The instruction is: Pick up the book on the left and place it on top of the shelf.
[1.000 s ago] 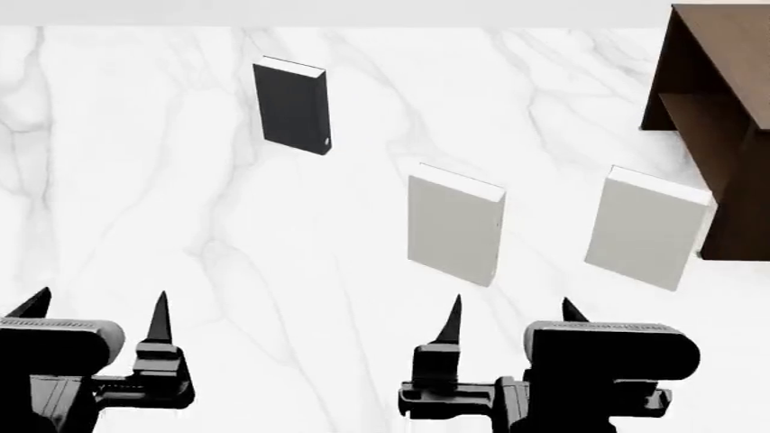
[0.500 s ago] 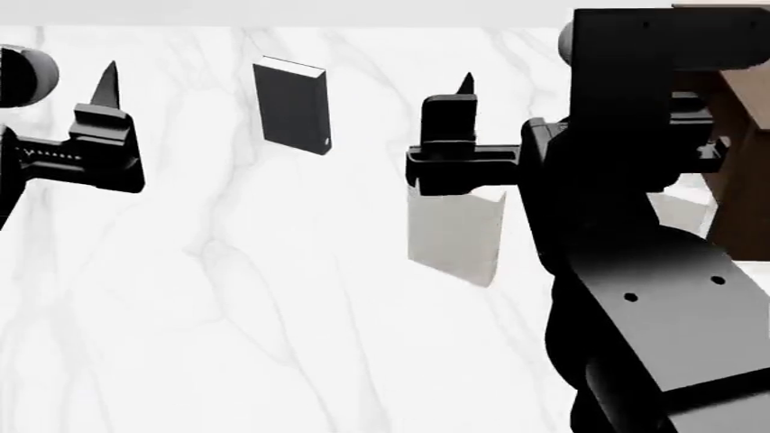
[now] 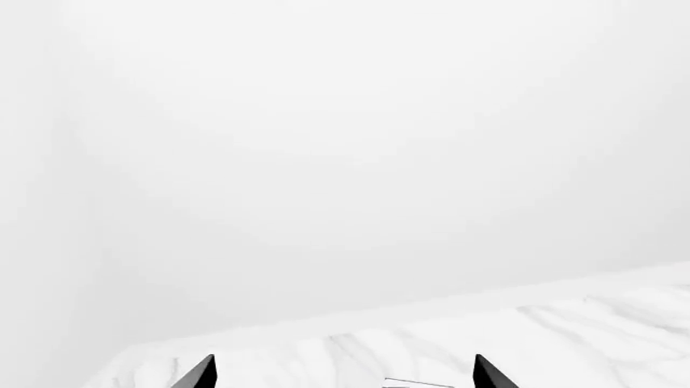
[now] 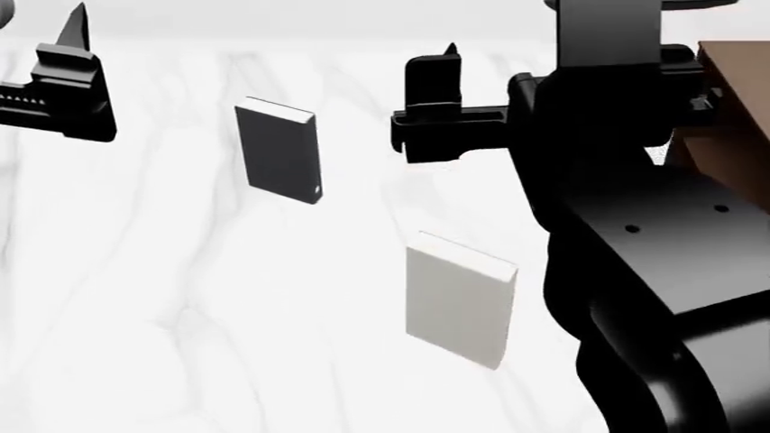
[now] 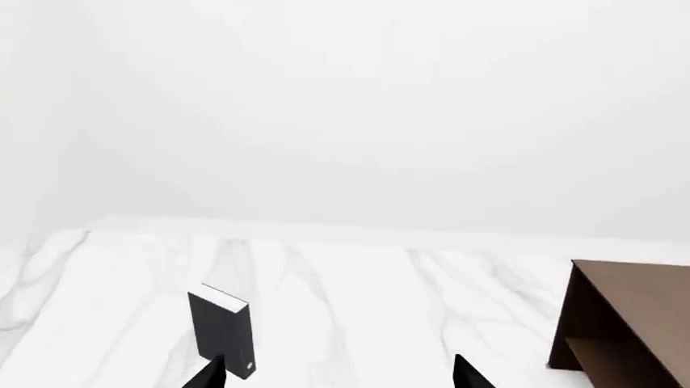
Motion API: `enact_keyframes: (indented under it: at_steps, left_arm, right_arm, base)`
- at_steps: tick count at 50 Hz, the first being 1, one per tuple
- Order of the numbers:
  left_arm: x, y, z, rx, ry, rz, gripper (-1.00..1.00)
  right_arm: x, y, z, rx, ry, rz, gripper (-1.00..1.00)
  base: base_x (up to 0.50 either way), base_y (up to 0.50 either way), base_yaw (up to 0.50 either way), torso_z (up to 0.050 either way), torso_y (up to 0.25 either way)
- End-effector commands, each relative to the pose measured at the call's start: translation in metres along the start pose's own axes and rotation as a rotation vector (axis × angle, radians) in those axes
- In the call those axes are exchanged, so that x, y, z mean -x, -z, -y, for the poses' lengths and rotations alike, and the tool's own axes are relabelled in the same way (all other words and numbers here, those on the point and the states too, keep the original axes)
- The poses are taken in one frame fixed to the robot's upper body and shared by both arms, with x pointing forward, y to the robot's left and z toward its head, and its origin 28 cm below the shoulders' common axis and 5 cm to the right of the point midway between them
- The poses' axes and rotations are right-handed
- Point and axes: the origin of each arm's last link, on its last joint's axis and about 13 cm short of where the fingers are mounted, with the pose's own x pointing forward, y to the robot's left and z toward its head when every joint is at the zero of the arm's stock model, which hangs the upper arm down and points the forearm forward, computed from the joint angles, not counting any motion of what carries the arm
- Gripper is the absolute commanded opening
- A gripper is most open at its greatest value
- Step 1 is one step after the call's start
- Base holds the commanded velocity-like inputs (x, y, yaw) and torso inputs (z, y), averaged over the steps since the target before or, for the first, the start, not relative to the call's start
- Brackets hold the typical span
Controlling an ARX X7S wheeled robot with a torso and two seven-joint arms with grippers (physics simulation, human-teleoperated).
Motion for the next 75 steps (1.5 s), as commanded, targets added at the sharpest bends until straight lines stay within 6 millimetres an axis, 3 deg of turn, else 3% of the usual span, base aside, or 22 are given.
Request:
enact_keyframes:
  at_steps: [1, 62, 71, 75]
  left_arm:
    - [-0.0001, -0.002, -0.0014, 0.0, -0.002, 0.005, 1.0]
    - [-0.0001, -0.0016, -0.0026, 0.001, 0.003, 0.006, 1.0]
    - [-0.0001, -0.0012, -0.0028, 0.002, 0.003, 0.005, 1.0]
    - [0.0003, -0.0011, -0.0031, 0.002, 0.002, 0.004, 1.0]
  right_arm:
    - [-0.0013, -0.0005, -0.0009, 0.003, -0.009, -0.015, 1.0]
    - [-0.0028, 0.0034, -0.0019, 0.007, -0.015, -0.038, 1.0]
    - [-0.0041, 0.0051, -0.003, 0.01, -0.068, -0.103, 1.0]
    - [-0.0041, 0.0065, -0.006, 0.124, -0.118, -0.149, 1.0]
  base:
    - [0.5, 0.0, 0.0, 0.0, 0.0]
    - [0.5, 0.0, 0.0, 0.0, 0.002]
    - [0.0, 0.0, 0.0, 0.0, 0.002]
    - [0.0, 0.0, 0.0, 0.0, 0.0]
